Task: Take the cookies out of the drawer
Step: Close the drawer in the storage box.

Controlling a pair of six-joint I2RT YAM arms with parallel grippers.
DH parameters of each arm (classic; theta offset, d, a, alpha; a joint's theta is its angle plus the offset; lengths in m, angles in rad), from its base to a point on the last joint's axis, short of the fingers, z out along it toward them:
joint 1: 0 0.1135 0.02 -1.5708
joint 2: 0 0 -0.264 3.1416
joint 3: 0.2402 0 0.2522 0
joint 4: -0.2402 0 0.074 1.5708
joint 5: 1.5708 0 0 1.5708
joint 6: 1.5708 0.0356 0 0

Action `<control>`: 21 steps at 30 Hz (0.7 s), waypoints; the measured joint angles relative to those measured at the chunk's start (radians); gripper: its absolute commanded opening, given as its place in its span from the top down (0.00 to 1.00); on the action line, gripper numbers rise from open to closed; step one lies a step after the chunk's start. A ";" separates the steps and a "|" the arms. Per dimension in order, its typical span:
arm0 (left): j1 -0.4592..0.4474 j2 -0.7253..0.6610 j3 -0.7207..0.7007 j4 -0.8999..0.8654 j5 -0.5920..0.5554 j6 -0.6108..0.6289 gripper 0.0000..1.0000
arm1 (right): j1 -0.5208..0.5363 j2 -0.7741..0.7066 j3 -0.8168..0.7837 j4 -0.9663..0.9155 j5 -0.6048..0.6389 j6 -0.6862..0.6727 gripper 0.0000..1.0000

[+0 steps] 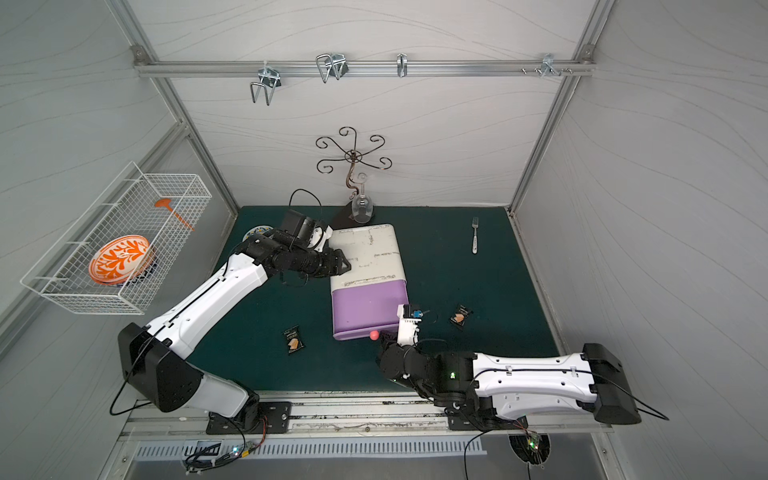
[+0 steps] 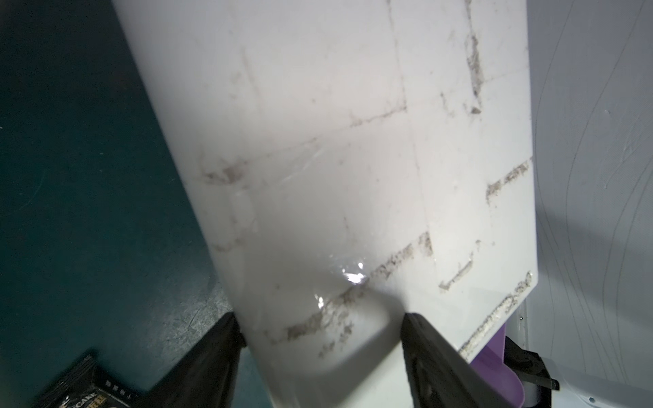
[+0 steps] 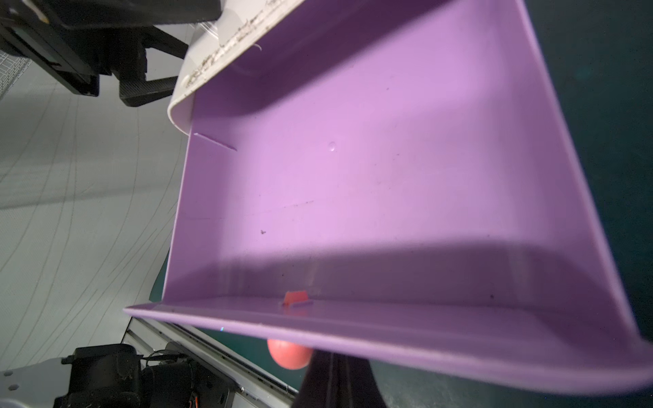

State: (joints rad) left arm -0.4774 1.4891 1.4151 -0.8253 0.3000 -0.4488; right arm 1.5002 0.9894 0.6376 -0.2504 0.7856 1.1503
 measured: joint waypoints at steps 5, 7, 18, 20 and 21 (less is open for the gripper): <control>0.012 0.000 -0.003 0.004 0.019 0.004 0.25 | -0.074 0.003 0.001 0.024 -0.022 -0.027 1.00; 0.014 0.000 -0.004 0.004 0.024 0.005 0.24 | -0.107 0.011 0.001 0.040 -0.031 -0.043 1.00; 0.028 0.000 -0.013 0.011 0.052 0.012 0.24 | -0.240 0.113 0.071 0.142 -0.133 -0.132 1.00; 0.030 0.000 -0.016 0.014 0.058 0.012 0.24 | -0.268 0.142 0.090 0.157 -0.156 -0.148 1.00; 0.031 0.000 -0.018 0.015 0.060 0.012 0.24 | -0.281 0.154 0.098 0.167 -0.167 -0.155 1.00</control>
State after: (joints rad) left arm -0.4465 1.4895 1.3968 -0.8104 0.3603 -0.4370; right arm 1.2194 1.1435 0.7357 -0.0837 0.6186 0.9955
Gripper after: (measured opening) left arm 0.757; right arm 0.053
